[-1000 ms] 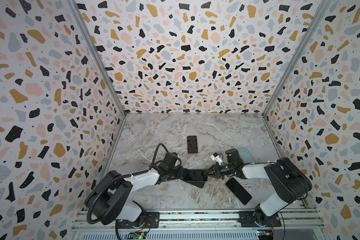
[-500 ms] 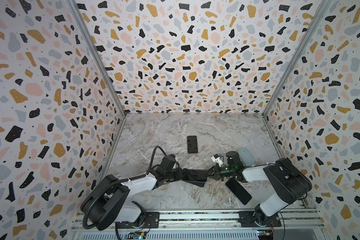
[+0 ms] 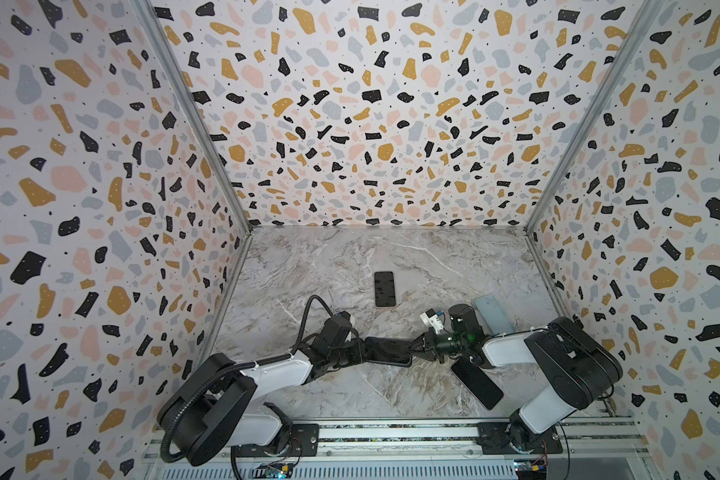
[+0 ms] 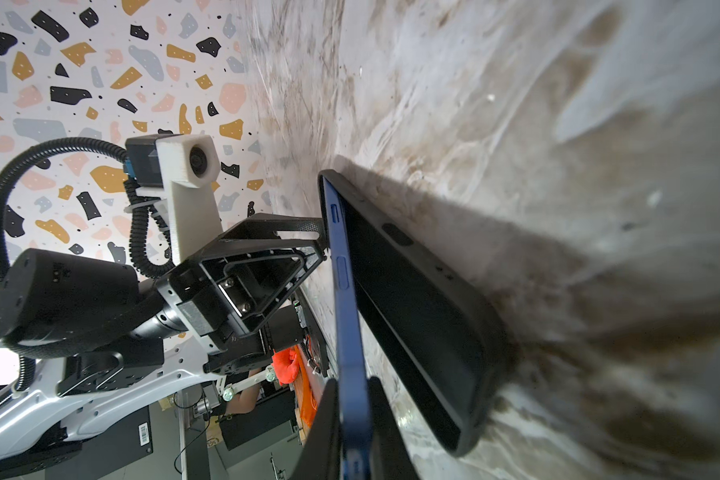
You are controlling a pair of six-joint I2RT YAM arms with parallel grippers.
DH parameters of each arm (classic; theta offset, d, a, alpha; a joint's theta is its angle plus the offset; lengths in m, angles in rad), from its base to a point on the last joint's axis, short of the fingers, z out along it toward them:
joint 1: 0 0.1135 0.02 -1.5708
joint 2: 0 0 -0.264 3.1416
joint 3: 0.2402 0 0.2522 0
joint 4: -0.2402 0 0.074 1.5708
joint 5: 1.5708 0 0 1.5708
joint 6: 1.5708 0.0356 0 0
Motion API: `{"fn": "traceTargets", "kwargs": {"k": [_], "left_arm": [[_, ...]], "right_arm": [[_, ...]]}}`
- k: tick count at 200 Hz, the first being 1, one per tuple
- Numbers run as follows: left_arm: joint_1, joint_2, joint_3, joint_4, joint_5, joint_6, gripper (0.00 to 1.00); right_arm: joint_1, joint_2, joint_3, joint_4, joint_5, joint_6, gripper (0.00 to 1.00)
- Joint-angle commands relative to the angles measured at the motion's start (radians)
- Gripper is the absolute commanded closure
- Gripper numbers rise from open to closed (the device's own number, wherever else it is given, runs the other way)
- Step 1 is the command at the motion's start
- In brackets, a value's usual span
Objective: Put the phone into the phone case
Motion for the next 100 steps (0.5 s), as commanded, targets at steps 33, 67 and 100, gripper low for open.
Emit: {"fn": "traceTargets", "kwargs": {"k": [33,67,100], "left_arm": [[-0.011,-0.005,0.035,-0.063,0.011,0.055,0.63],[0.015,0.036,0.086,-0.111,-0.013,0.099,0.61],[0.017,0.091,0.116,-0.083,0.003,0.099,0.61]], "right_arm": [[0.008,0.065,0.017,-0.256,0.047,-0.116,1.0],[0.007,0.083,0.038,-0.267,0.051,-0.132,1.0],[0.008,0.098,0.054,-0.274,0.054,-0.135,1.0]]}}
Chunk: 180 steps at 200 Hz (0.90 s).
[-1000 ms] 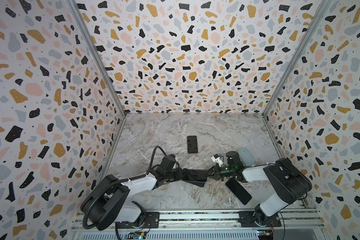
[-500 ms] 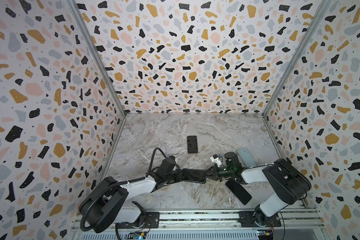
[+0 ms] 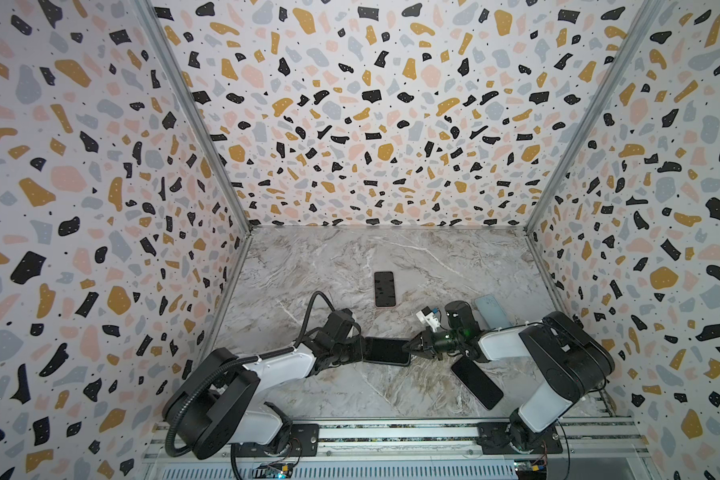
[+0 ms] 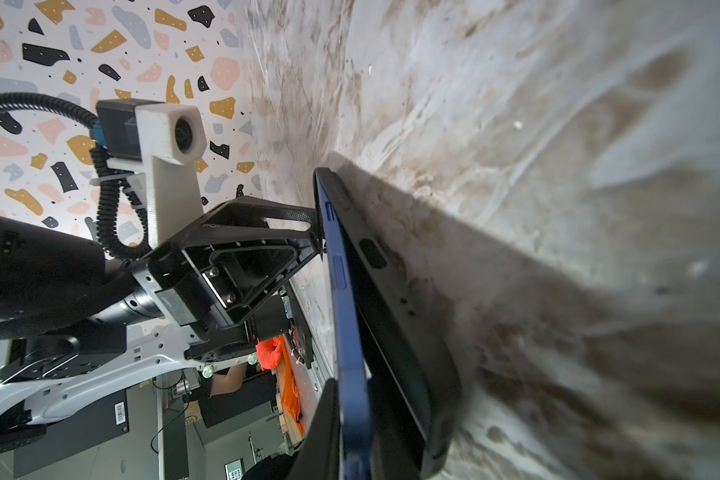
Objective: Put the phone into the phone case
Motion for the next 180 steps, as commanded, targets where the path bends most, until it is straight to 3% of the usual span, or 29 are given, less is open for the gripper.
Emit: {"fn": "traceTargets", "kwargs": {"k": [1,180], "left_arm": [[0.002,0.041,0.033,0.024,0.018,0.024,0.61],[-0.058,0.079,-0.012,0.16,0.056,-0.066,0.63]], "right_arm": [[0.015,0.049,-0.01,-0.183,0.089,-0.014,1.0],[0.09,0.149,0.033,-0.087,0.096,0.041,1.0]]}}
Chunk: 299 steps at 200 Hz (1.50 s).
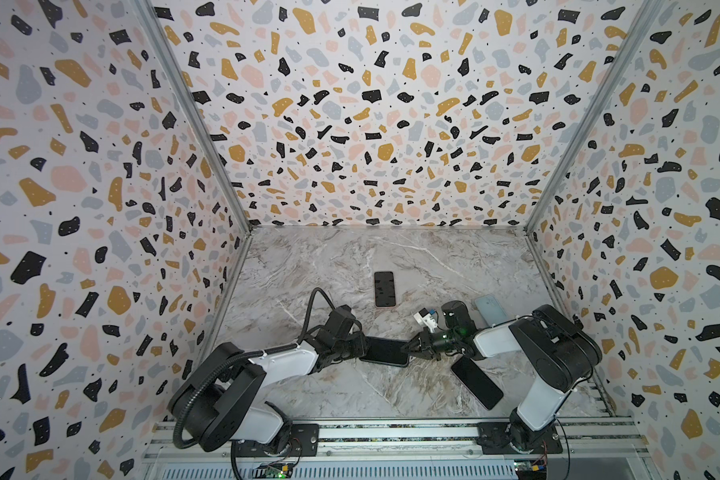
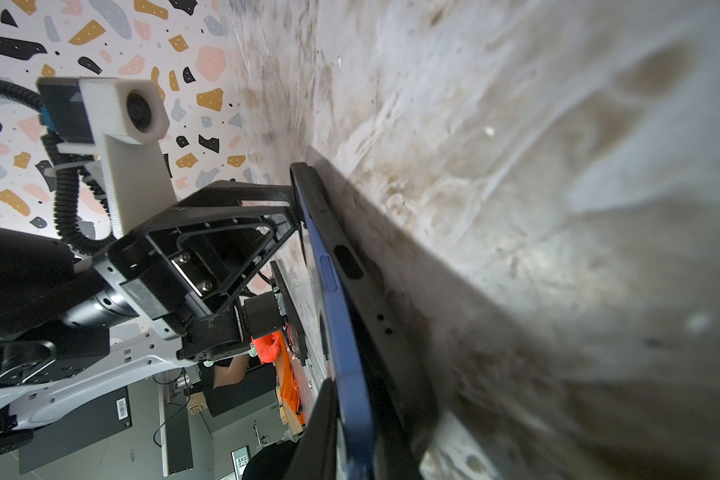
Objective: Put the phone into the phone case
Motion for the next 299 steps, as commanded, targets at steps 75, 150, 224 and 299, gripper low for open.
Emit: {"fn": "traceTargets", "kwargs": {"k": [75,150,224,299], "left_arm": [[-0.078,0.048,-0.031,0.128,0.109,-0.052,0.64],[-0.102,0.037,-0.06,0.183,0.104,-0.068,0.65],[-0.097,0.009,-0.066,0.098,0.055,-0.028,0.66],[-0.037,-0.002,-0.063,0.048,0.052,0.028,0.66]], "right_arm": [[0.119,0.073,0.017,-0.085,0.155,0.078,1.0],[0.138,0.074,0.02,-0.047,0.186,0.116,1.0],[0.141,-0.021,-0.002,-0.077,0.212,0.119,0.88],[0.131,-0.147,0.021,-0.246,0.239,0.051,0.65]]}}
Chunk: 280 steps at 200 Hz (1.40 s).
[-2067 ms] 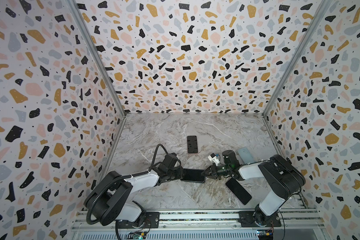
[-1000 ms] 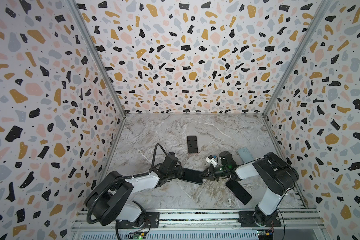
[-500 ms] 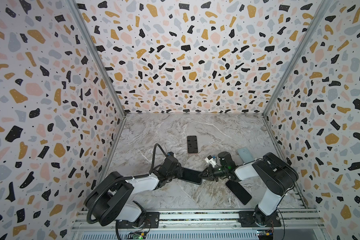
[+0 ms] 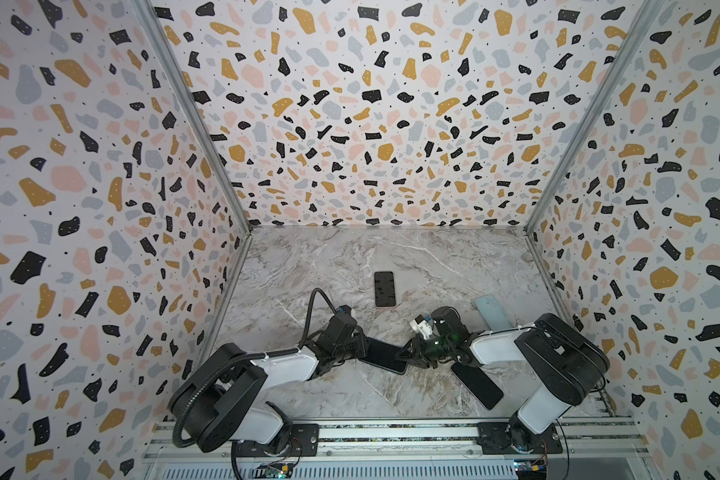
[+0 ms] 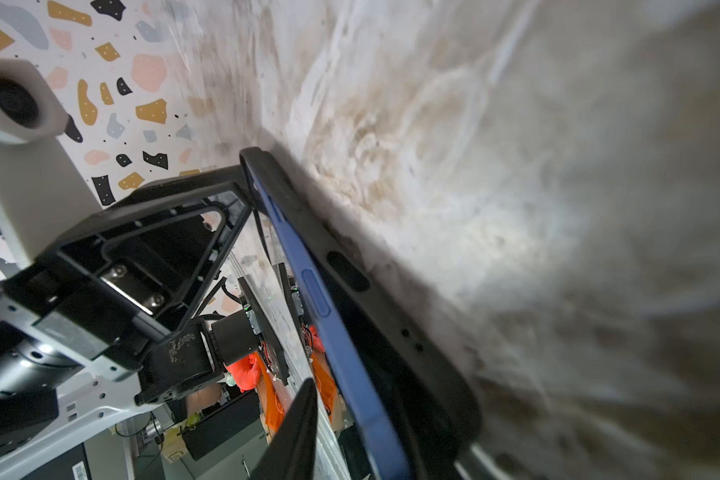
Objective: Put the phone into the phone case
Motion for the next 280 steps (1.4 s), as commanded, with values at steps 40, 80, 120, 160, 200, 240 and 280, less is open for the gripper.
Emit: {"fn": "traceTargets", "kwargs": {"k": [40,80,120,160,200,240,280], "left_arm": [[0.001,0.005,-0.016,-0.071,0.109,0.031,0.65],[0.008,0.004,-0.021,-0.077,0.101,0.039,0.65],[0.015,0.0,-0.027,-0.079,0.098,0.044,0.65],[0.019,-0.088,-0.017,-0.193,0.068,0.067,0.58],[0.009,-0.178,-0.058,-0.247,0.114,0.038,0.44],[-0.104,-0.258,-0.071,-0.246,0.111,-0.052,0.36],[-0.134,-0.275,-0.108,-0.205,0.116,-0.102,0.35]], "right_arm": [[0.001,-0.095,0.026,-0.165,0.063,-0.047,0.59],[-0.007,-0.154,0.043,-0.261,0.082,-0.076,0.56],[-0.017,-0.207,0.048,-0.337,0.122,-0.115,0.52],[-0.027,-0.274,0.07,-0.421,0.18,-0.258,0.49],[-0.027,-0.319,0.11,-0.468,0.253,-0.429,0.44],[-0.015,-0.229,0.158,-0.482,0.249,-0.527,0.4],[-0.009,-0.18,0.159,-0.468,0.228,-0.572,0.36]]}}
